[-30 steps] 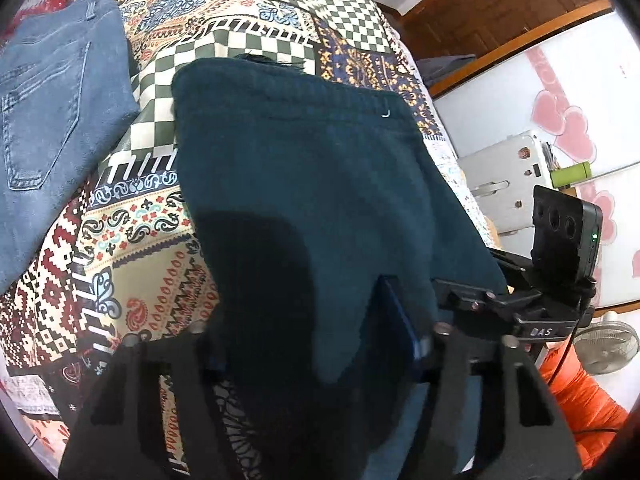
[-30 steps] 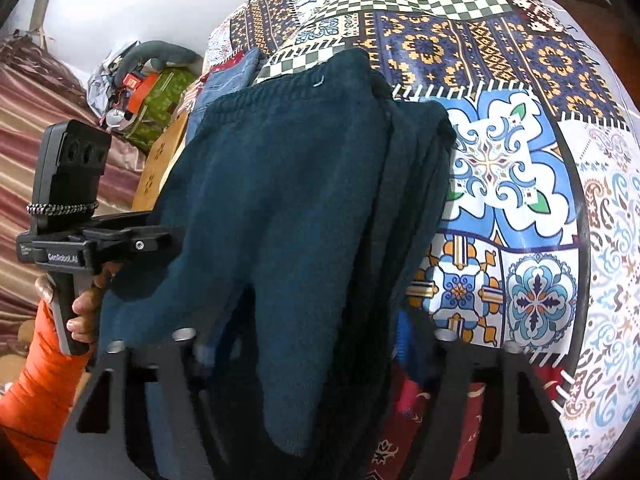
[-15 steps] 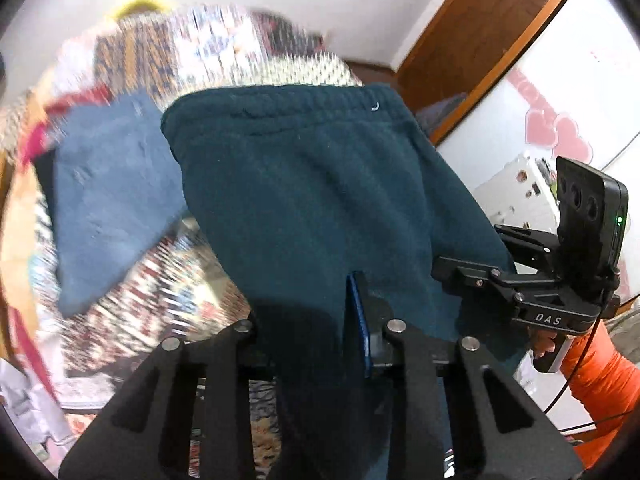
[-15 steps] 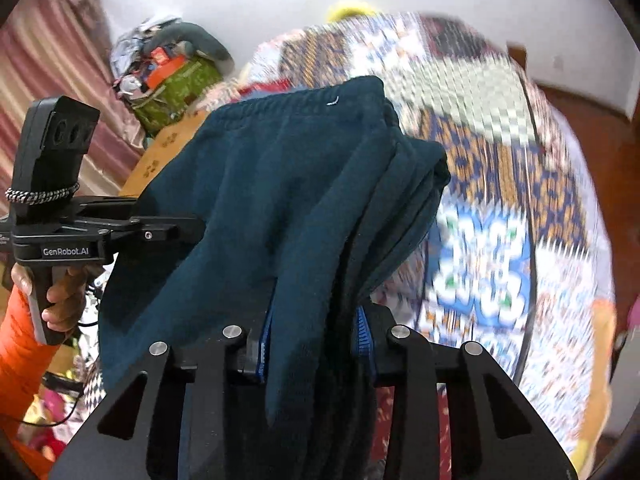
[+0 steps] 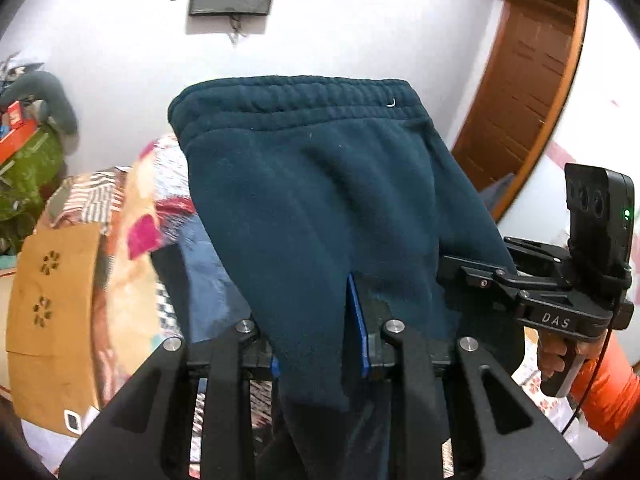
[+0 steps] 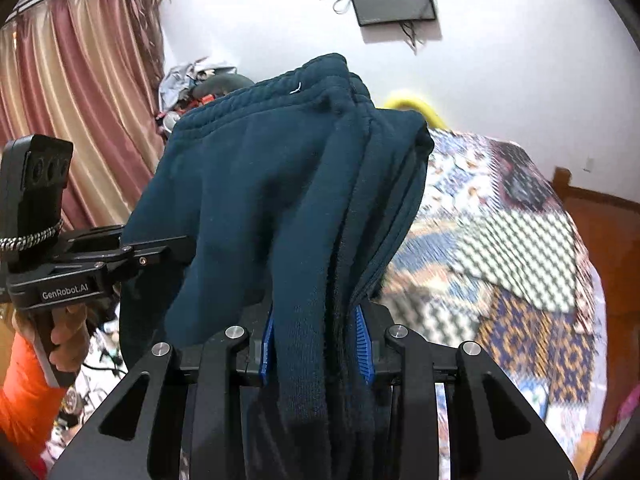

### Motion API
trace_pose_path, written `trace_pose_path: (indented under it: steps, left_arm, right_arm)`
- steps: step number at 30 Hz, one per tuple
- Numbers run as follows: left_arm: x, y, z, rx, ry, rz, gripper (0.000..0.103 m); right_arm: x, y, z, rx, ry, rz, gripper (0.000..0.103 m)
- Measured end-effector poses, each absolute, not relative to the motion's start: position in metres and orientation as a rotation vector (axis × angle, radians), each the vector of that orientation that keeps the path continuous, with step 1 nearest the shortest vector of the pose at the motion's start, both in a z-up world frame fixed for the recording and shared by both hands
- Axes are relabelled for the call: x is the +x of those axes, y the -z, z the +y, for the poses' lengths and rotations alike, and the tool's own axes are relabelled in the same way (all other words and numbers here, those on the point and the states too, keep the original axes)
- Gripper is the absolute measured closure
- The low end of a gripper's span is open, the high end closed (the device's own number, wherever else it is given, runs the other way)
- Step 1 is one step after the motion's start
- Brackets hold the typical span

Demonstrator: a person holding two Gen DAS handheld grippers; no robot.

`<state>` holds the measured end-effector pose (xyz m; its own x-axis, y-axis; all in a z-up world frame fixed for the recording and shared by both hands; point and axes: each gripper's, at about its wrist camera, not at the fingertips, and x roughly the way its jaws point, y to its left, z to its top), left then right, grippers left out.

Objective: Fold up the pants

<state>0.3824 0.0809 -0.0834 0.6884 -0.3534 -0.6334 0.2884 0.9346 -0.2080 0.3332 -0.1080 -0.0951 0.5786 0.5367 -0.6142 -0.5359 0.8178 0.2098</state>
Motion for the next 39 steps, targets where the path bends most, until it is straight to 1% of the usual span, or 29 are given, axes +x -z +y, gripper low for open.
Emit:
trace_pose_path:
  steps: [4,9,13,18,22,25,27,31,33,37,39]
  left_arm:
    - [0.414,0.091,0.11,-0.119,0.317,0.728,0.076]
    - [0.459,0.118,0.132,-0.137,0.284,0.752,0.076]
    - [0.502,0.153,0.142,-0.145,0.253,0.804,0.076]
    - [0.537,0.202,0.146,-0.141,0.224,0.878,0.076]
    - [0.565,0.244,0.143,-0.122,0.196,0.944,0.076]
    - [0.583,0.269,0.141,-0.114,0.17,0.985,0.084]
    - [0.59,0.278,0.143,-0.138,0.156,0.996,0.084]
    - [0.583,0.277,0.138,-0.105,0.124,0.991,0.084]
    - [0.576,0.272,0.138,-0.092,0.097,0.993,0.08]
    - [0.556,0.25,0.147,-0.117,0.07,0.981,0.077]
    - [0.537,0.228,0.152,-0.136,0.064,0.947,0.075]
  right_arm:
    - [0.367,0.102,-0.079,0.003,-0.641,0.735,0.074]
    - [0.404,0.117,-0.052,-0.013,-0.631,0.763,0.074]
    - [0.438,0.143,-0.039,-0.019,-0.62,0.815,0.074]
    - [0.477,0.185,-0.028,-0.003,-0.607,0.915,0.073]
    - [0.498,0.217,-0.02,-0.048,-0.576,0.983,0.073]
    - [0.506,0.235,-0.016,-0.104,-0.556,1.03,0.073]
    - [0.51,0.244,-0.013,-0.167,-0.536,1.073,0.071]
    - [0.502,0.239,-0.025,-0.14,-0.544,1.076,0.069]
    - [0.492,0.232,-0.033,-0.147,-0.526,1.071,0.068]
    - [0.462,0.203,-0.045,-0.165,-0.494,1.007,0.067]
    - [0.446,0.18,-0.054,-0.158,-0.493,0.956,0.067]
